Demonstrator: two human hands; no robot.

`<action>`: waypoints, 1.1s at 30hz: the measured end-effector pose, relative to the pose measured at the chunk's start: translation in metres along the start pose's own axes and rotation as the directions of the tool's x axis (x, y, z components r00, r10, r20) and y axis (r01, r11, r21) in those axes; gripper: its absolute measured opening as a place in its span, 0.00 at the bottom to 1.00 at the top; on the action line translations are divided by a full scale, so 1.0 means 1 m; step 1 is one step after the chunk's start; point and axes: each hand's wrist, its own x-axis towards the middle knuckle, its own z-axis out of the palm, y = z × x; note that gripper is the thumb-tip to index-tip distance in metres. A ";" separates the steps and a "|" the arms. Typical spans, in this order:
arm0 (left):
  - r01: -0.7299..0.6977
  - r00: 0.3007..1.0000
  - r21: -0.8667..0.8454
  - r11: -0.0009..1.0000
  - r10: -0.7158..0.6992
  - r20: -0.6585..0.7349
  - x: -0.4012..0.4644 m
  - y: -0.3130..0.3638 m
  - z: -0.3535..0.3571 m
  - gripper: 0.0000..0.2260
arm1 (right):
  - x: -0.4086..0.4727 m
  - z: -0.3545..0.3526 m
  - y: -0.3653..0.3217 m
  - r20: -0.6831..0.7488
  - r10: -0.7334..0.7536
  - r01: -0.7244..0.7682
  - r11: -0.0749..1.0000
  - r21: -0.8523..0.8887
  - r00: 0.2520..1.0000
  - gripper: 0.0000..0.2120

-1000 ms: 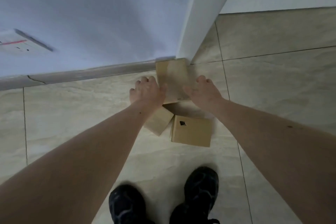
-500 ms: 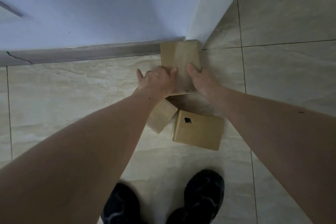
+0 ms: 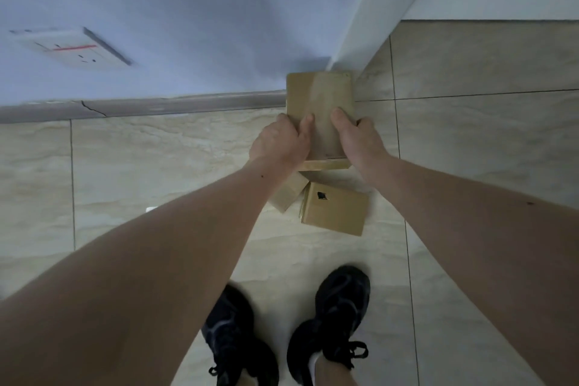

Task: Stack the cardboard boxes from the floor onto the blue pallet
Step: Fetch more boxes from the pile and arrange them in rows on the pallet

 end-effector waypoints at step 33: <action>0.182 0.915 -0.335 0.925 -0.284 -0.287 -0.373 -0.277 -0.163 0.23 | -0.403 0.196 -0.035 0.269 -0.294 0.376 0.862 -0.340 0.917 0.38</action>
